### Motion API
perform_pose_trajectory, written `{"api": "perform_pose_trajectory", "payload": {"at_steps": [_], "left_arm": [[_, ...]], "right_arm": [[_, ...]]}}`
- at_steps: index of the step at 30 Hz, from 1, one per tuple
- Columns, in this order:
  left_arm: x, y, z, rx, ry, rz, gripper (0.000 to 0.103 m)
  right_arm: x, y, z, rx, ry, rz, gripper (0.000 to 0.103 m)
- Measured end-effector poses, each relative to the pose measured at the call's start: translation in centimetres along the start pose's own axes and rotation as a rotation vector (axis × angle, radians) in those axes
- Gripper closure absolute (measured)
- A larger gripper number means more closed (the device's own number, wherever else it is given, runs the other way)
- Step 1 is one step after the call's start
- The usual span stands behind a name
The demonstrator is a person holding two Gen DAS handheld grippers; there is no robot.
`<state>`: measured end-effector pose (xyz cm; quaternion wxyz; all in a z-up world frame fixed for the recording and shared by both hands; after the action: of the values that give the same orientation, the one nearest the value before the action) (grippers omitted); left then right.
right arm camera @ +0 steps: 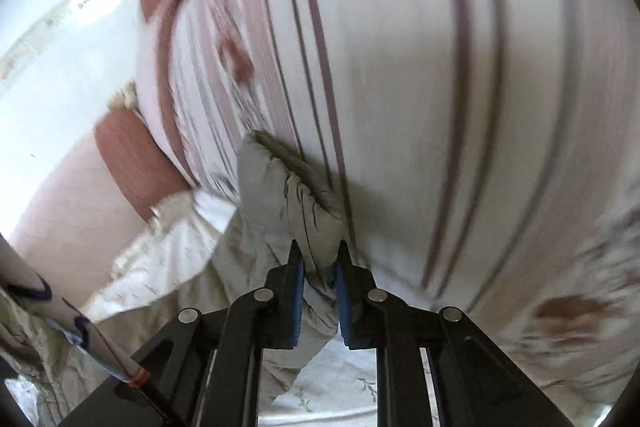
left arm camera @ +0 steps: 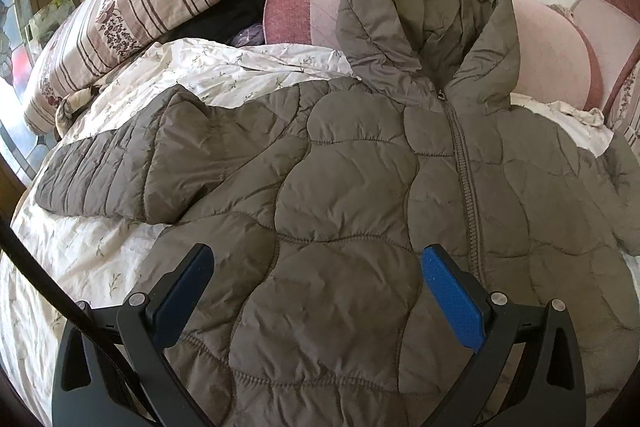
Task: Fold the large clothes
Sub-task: 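Lift the sleeve with the right gripper, fold it across the jacket body, release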
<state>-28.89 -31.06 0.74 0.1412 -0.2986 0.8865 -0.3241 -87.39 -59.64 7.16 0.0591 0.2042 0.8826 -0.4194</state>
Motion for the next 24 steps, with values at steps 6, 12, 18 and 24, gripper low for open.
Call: {"api": "perform_pose_trajectory", "payload": {"at_steps": [6, 12, 18, 24], "left_arm": [[-0.8, -0.8, -1.7, 0.029, 0.027, -0.030, 0.000], [-2.5, -1.4, -3.2, 0.049, 0.048, -0.071, 0.000], [-5.6, -2.1, -3.8, 0.057, 0.030, -0.142, 0.000], [-8.9, -2.8, -3.9, 0.059, 0.022, -0.229, 0.000]], "right_arm": [[-5.4, -3.5, -11.0, 0.127, -0.132, -0.068, 0.088], [-14.5, -2.1, -20.5, 0.159, -0.339, -0.167, 0.088], [-24.8, 3.1, -26.8, 0.115, -0.558, -0.292, 0.088], [-32.2, 11.8, -28.1, -0.001, -0.721, -0.404, 0.088]]}}
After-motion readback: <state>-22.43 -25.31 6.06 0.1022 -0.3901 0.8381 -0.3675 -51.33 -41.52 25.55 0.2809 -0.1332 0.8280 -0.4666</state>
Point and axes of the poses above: each gripper's, at about its wrist camera, not at the fingertips, and z roughly the way its jaws point, x to its right, y to its underside, the point moved 6 cm from there along z, roughly the way its jaws point
